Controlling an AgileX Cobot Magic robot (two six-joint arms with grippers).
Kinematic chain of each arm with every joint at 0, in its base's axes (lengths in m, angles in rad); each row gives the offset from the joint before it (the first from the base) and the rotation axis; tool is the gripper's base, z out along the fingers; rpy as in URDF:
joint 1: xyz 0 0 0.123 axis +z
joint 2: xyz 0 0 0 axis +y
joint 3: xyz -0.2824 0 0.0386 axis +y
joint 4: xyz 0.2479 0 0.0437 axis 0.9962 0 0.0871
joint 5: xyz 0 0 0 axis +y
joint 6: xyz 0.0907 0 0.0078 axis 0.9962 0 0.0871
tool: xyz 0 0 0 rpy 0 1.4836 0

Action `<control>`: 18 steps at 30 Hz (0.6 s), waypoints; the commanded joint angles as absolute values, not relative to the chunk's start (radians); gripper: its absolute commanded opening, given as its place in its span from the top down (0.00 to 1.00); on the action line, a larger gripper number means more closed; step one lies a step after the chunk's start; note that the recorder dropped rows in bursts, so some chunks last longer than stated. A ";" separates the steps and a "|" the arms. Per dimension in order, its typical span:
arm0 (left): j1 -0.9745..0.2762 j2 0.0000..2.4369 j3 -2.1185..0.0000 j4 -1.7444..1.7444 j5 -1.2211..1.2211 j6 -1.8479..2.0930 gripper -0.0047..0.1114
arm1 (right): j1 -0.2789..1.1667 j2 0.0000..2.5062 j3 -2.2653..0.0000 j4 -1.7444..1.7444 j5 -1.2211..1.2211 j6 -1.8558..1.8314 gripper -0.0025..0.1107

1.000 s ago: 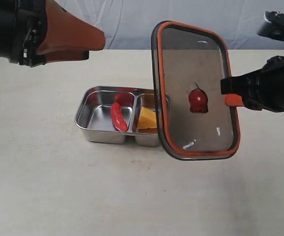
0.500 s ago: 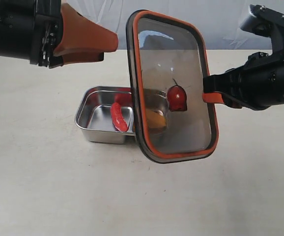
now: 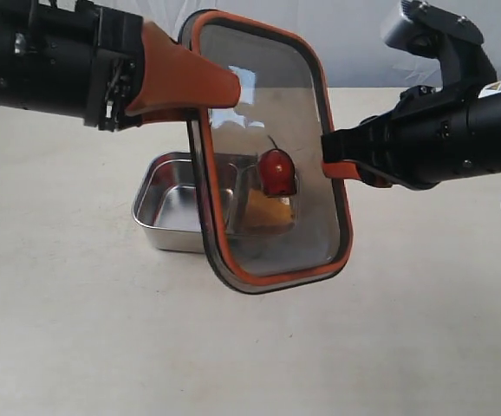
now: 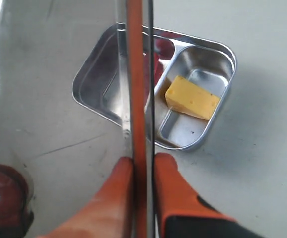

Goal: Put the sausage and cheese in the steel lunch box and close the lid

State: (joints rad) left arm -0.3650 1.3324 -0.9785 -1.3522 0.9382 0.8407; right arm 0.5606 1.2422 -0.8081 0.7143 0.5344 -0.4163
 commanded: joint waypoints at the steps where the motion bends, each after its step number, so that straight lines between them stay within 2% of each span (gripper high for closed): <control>1: -0.393 1.351 -0.977 -1.351 0.899 0.846 0.57 | 0.572 1.243 -0.816 0.721 0.529 -0.422 0.99; 3: -0.393 1.357 -0.977 -1.347 0.890 0.845 0.70 | 0.572 1.243 -0.816 0.712 0.529 -0.422 0.99; 4: -0.393 1.361 -0.977 -1.344 0.883 0.845 0.85 | 0.572 1.243 -0.816 0.709 0.529 -0.422 0.99; 5: -0.393 1.361 -0.977 -1.342 0.874 0.845 0.94 | 0.572 1.243 -0.816 0.709 0.529 -0.422 0.99; 9: -0.393 1.361 -0.977 -1.312 0.808 0.848 0.96 | 0.572 1.243 -0.816 0.709 0.529 -0.438 0.98; 11: -0.393 1.361 -0.977 -1.270 0.772 0.848 0.96 | 0.570 1.243 -0.816 0.675 0.529 -0.446 0.86; 14: -0.393 1.361 -0.977 -1.254 0.735 0.848 0.96 | 0.570 1.243 -0.816 0.632 0.529 -0.446 0.57; 15: -0.393 1.361 -0.977 -1.250 0.720 0.848 0.96 | 0.570 1.241 -0.816 0.615 0.525 -0.444 0.52; 18: -0.393 1.361 -0.977 -1.201 0.655 0.848 0.96 | 0.570 1.211 -0.816 0.529 0.491 -0.389 0.54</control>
